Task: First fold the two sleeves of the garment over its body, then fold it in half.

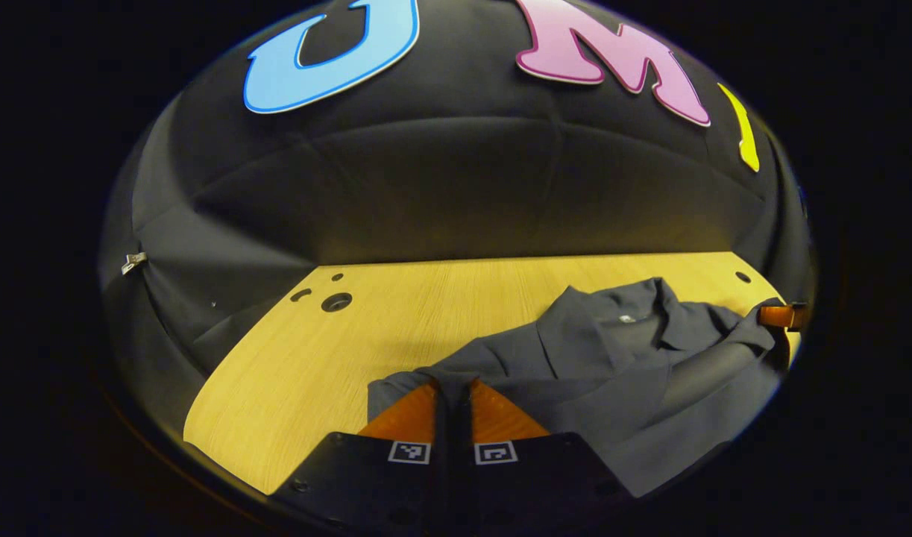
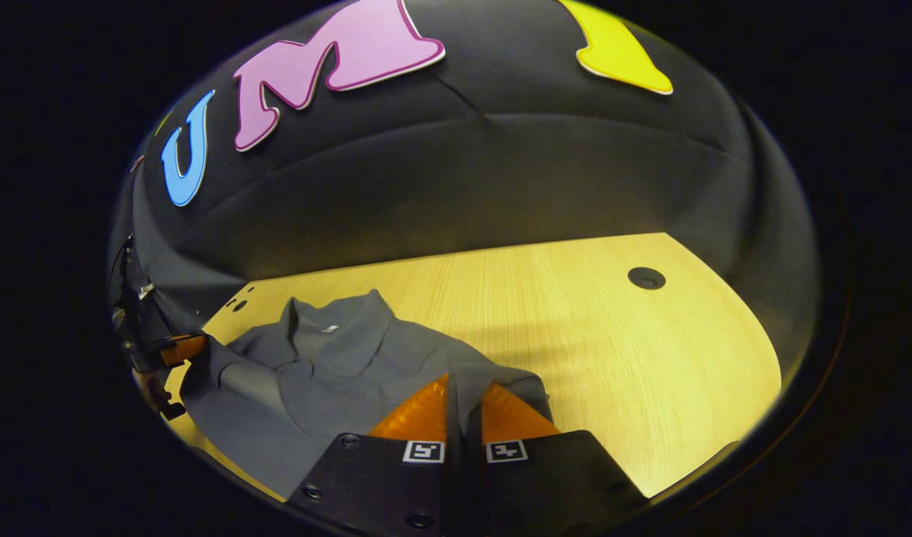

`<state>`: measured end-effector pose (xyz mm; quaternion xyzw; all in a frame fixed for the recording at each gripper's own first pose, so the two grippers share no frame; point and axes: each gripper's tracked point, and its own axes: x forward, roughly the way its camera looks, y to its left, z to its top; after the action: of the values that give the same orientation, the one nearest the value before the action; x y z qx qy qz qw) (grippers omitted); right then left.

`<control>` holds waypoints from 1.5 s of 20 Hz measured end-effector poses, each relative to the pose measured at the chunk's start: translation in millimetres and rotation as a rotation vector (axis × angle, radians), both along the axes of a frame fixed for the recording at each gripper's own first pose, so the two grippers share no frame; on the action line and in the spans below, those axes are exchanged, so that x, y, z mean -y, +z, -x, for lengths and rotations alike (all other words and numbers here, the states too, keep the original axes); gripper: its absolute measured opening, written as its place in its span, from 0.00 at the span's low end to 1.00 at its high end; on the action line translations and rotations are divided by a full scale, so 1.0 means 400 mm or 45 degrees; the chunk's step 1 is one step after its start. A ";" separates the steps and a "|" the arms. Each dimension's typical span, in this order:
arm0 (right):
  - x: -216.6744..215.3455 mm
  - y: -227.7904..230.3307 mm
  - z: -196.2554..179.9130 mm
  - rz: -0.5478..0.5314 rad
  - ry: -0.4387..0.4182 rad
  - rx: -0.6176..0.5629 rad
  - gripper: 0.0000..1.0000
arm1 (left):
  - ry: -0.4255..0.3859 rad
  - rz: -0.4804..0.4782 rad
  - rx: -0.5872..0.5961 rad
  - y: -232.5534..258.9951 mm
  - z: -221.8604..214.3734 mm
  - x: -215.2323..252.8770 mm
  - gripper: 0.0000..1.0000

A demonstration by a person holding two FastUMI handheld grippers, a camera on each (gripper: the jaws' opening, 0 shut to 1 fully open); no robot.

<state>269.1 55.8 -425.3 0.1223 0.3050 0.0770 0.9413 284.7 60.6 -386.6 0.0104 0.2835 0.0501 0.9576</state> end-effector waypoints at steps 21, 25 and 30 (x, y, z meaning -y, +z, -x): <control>0.065 0.115 0.106 0.002 -0.133 -0.008 0.97 | -0.045 0.091 0.009 0.072 0.123 0.021 0.96; 0.098 0.182 0.189 0.072 -0.186 0.002 0.96 | -0.087 0.119 0.070 0.154 0.203 0.033 0.95; 0.092 0.311 0.295 0.028 -0.234 0.055 0.96 | -0.106 0.132 0.104 0.246 0.326 0.028 0.95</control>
<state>150.9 19.2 -300.9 0.1378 0.2729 -0.0105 0.9521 154.4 49.6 -288.3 -0.0294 0.2458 -0.0040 0.9689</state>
